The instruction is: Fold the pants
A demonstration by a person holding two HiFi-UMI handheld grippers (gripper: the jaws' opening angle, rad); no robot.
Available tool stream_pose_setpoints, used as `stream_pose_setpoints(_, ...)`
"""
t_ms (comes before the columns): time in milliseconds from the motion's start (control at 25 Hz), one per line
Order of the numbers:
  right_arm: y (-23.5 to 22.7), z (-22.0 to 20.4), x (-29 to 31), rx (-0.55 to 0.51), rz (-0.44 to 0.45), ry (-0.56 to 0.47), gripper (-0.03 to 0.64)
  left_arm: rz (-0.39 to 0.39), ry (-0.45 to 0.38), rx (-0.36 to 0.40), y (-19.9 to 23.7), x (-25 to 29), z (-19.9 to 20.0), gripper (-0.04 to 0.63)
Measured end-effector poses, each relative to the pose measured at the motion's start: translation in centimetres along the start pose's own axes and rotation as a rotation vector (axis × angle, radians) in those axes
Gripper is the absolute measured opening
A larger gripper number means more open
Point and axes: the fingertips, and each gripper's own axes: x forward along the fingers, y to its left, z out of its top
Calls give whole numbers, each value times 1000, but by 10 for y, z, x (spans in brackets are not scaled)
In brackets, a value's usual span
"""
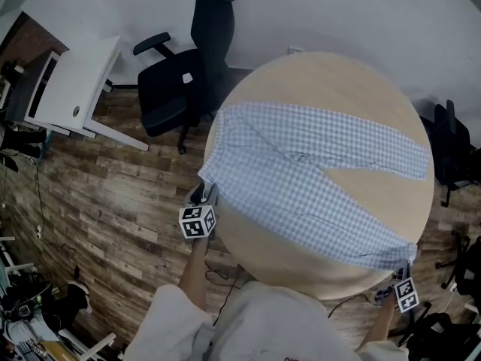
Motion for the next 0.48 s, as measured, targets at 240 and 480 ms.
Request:
stream_pose_setpoints(240,5,-1,6,-8,8,10,35,-15,5,-31,-4,2,5,178)
stream_pose_setpoints(480,5,-3,6,-6,13,16,35,15,51,-12,-5,11,-4,178)
